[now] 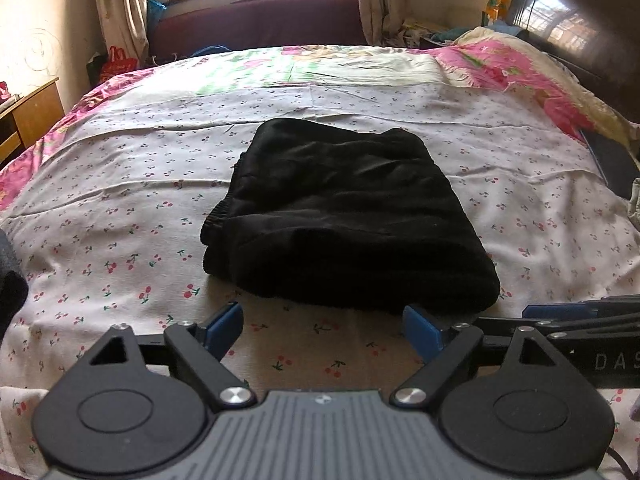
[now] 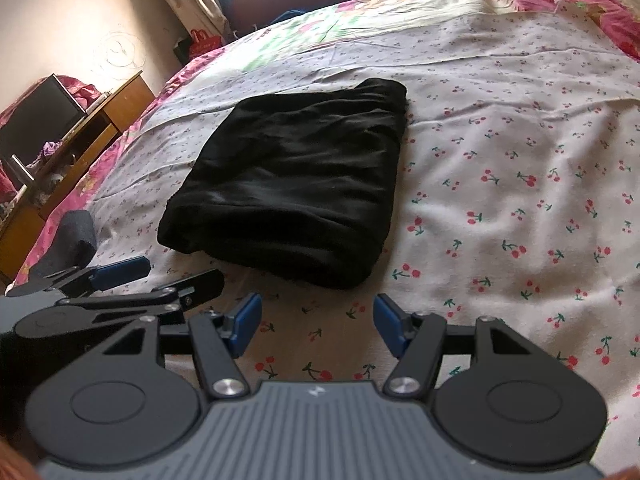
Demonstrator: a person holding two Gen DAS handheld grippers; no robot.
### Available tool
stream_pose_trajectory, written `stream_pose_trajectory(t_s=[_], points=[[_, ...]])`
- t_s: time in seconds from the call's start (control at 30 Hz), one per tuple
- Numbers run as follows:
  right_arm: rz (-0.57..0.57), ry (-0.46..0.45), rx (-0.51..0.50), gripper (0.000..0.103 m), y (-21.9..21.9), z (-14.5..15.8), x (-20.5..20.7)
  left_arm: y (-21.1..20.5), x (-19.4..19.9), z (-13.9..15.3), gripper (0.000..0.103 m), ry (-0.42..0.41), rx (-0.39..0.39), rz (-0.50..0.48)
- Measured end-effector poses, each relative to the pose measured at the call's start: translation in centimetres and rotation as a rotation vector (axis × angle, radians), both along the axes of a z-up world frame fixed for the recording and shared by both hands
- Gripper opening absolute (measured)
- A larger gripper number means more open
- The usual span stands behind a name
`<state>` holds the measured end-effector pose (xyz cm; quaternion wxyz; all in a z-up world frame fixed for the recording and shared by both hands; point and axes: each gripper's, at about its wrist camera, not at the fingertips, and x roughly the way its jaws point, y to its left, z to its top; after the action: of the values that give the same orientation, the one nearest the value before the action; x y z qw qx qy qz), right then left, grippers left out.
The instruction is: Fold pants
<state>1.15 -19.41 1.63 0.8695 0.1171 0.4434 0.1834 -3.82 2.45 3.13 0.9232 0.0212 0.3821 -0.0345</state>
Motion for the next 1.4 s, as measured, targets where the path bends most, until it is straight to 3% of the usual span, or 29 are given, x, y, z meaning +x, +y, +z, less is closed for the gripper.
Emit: stream_pose_trajectory(t_s=[1.4], points=[[0.001,0.011,-0.025,0.063,0.14,-0.56,-0.46,-0.43,-0.66,-0.37,0.101,-0.011,0.062,0.016]])
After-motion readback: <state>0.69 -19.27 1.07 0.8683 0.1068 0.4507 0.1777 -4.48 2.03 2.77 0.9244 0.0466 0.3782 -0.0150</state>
